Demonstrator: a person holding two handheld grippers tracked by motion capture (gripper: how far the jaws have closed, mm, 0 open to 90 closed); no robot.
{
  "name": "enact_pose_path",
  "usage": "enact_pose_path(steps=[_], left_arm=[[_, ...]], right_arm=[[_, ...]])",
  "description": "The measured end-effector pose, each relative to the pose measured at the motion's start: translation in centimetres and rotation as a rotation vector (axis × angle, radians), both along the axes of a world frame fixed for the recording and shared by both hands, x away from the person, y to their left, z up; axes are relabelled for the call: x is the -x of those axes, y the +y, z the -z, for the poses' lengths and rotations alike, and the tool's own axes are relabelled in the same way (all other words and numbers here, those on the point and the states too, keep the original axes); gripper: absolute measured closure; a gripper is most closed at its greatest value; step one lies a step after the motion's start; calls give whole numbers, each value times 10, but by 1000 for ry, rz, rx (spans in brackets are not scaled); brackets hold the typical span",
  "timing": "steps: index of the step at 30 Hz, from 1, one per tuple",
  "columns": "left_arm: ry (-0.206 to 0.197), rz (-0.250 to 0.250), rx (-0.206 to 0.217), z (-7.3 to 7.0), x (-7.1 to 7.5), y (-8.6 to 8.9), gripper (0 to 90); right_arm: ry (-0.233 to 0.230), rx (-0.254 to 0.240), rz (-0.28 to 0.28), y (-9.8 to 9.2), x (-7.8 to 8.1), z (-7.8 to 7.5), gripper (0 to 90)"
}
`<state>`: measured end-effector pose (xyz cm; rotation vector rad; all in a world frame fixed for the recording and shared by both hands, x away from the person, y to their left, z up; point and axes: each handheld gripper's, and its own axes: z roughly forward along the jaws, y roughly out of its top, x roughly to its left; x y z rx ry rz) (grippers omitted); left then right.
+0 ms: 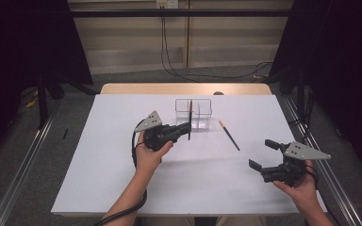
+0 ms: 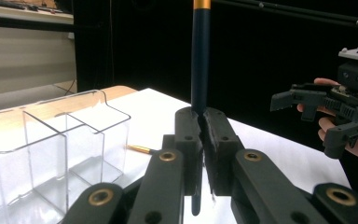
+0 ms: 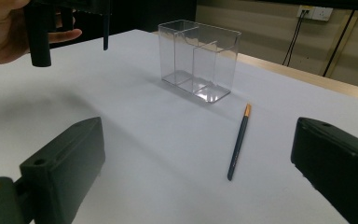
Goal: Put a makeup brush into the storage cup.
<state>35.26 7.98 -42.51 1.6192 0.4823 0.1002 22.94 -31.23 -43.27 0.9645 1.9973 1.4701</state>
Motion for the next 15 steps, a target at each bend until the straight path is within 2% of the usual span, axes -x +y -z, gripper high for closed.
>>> enact_pose_path(steps=[8,15], left_arm=[[2,17,-1,2,0,-7,851],[0,30,-14,4,1,-12,851]], right_arm=[[-3,-3,1,3,-3,-1,23],[-20,-15,9,5,-6,-10,23]])
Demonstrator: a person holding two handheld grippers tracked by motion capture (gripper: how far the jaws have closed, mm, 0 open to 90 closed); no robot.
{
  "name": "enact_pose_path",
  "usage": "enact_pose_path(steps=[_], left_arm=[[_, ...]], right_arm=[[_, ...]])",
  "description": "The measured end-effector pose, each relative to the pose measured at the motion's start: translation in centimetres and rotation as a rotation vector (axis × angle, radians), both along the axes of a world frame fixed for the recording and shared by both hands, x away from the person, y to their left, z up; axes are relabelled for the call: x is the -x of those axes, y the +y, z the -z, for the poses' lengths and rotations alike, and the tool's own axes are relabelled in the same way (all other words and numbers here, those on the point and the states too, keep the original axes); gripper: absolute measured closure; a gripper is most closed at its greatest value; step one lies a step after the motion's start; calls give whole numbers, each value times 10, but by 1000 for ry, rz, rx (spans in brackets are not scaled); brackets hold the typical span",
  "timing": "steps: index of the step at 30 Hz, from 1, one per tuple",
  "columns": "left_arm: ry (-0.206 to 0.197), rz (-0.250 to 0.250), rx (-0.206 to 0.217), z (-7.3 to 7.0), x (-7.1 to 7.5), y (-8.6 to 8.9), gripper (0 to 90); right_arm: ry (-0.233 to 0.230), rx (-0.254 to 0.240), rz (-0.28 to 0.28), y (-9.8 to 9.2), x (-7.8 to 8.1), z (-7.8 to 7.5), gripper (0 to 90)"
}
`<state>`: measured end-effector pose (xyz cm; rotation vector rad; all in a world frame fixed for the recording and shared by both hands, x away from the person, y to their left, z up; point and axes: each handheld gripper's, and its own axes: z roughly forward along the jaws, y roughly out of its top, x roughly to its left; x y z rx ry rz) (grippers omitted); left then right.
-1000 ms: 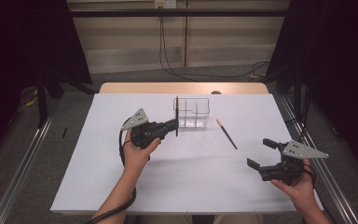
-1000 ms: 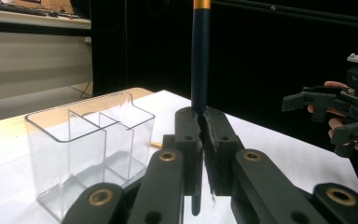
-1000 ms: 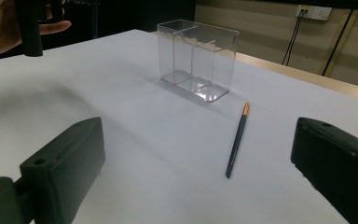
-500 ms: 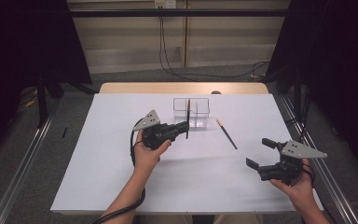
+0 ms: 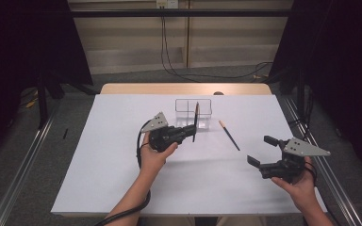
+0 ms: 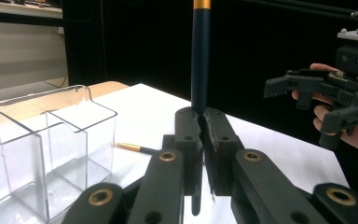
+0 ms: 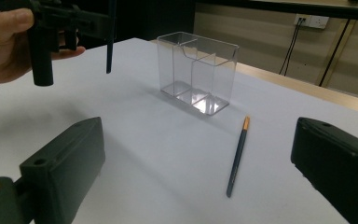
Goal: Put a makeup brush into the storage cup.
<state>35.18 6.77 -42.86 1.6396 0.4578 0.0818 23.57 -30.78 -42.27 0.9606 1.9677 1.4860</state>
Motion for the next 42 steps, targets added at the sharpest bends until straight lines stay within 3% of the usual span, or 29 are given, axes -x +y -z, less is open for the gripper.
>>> enact_pose_path(steps=[16,27,42], left_arm=[[-2,17,-14,2,0,-7,851],[-1,27,-21,2,2,-11,851],[0,43,-33,5,3,-19,851]], right_arm=[[11,-12,1,12,-22,-10,32],[15,-52,-29,35,-41,-20,49],[24,-82,-46,62,-63,-22,58]])
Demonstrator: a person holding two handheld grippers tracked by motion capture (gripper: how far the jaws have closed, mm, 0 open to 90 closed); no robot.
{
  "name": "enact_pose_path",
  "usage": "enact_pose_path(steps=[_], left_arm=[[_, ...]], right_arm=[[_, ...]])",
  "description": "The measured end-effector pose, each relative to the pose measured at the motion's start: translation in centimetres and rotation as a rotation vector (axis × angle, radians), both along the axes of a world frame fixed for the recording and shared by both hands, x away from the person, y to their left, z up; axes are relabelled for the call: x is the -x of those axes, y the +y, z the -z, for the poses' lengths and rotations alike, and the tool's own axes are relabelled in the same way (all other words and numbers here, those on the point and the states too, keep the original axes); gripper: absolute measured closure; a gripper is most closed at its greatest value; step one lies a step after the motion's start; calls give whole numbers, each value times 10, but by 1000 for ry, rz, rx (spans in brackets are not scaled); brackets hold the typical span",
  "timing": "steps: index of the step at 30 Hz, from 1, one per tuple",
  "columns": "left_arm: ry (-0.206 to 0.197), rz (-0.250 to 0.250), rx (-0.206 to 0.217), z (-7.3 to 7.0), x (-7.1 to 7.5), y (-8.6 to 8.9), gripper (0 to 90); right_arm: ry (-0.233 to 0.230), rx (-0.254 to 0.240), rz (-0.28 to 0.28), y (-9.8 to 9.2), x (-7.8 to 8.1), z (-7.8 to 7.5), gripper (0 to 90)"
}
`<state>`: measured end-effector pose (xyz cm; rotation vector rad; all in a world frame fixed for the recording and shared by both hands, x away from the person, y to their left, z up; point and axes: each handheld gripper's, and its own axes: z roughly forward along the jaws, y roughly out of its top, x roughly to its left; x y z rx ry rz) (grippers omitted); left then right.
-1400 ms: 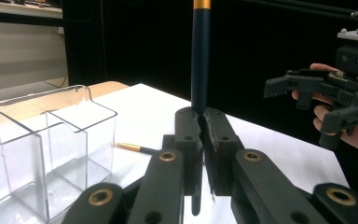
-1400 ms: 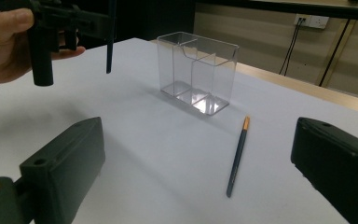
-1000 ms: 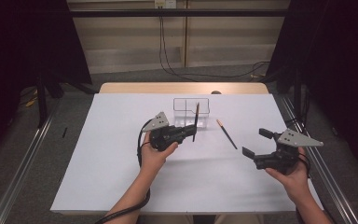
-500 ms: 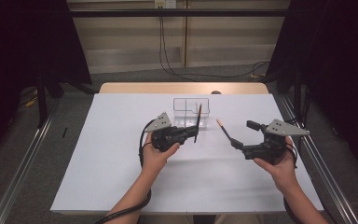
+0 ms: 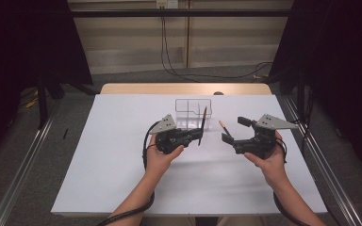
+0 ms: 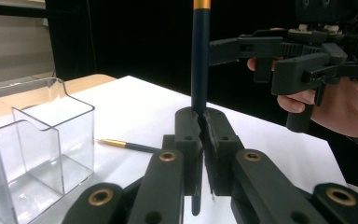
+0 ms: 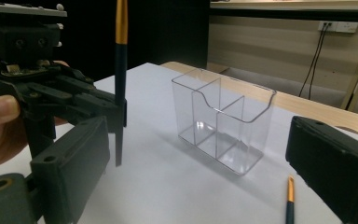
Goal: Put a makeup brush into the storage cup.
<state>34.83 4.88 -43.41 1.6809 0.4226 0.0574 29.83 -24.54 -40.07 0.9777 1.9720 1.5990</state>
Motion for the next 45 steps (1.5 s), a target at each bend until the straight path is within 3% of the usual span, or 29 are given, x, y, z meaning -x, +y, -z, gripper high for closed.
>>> enact_pose_path(steps=[7,15,24,31,45], left_arm=[[0,15,-11,2,1,-4,851],[2,18,-10,3,0,-6,851],[6,20,-14,5,0,-7,851],[6,23,-9,5,0,-7,851],[7,17,2,4,1,-8,850]], right_arm=[[0,-4,-17,12,-5,-3,73],[-3,-28,-39,24,-12,-7,153],[-9,-59,-67,37,-15,-11,358],[9,-89,-103,40,-19,-11,588],[48,-115,-134,45,-21,-8,785]])
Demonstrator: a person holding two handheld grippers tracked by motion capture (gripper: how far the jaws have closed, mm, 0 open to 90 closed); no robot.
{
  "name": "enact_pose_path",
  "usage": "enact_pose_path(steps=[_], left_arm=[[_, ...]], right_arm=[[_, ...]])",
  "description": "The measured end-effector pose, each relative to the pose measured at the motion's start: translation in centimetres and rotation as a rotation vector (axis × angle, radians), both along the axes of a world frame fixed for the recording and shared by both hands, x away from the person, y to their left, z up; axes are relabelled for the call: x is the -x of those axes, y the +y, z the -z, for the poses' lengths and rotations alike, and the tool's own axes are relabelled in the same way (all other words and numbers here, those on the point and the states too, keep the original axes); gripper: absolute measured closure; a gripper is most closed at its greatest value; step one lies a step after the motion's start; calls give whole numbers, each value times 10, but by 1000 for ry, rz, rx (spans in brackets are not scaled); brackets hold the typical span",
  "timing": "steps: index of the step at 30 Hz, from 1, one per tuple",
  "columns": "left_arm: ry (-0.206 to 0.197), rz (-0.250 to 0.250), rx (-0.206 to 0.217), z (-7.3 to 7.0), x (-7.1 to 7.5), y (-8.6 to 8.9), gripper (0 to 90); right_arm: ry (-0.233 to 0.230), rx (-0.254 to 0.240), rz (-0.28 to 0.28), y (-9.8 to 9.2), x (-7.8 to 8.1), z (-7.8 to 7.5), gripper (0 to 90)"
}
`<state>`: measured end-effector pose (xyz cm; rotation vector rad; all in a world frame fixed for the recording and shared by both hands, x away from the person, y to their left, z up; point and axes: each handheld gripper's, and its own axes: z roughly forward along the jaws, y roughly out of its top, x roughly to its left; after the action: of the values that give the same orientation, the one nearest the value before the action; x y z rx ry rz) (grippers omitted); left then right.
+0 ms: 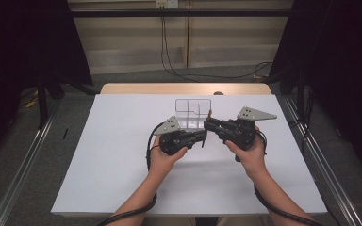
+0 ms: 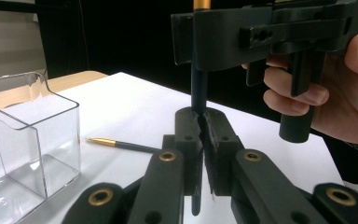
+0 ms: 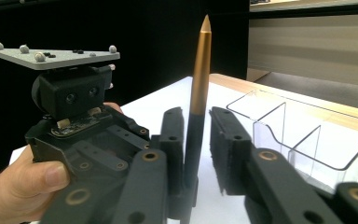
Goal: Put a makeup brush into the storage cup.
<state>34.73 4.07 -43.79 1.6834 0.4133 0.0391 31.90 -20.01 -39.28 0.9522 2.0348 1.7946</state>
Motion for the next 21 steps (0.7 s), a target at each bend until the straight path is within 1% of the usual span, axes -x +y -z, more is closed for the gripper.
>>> enact_pose_path(steps=[2,3,6,13,17,21], left_arm=[[-1,1,0,0,0,0,851],[-1,0,0,0,0,0,850],[7,0,9,0,0,1,850],[5,-2,20,-2,0,3,849],[1,-5,11,-3,0,4,846],[-2,-1,17,-4,0,5,828]], right_arm=[[3,1,-3,0,0,0,819],[6,-3,-6,1,0,0,822],[10,-11,-6,1,-1,0,826],[13,-24,-16,3,-3,-2,829],[4,-22,-21,4,-3,-2,830],[0,-22,-25,4,-3,-3,831]])
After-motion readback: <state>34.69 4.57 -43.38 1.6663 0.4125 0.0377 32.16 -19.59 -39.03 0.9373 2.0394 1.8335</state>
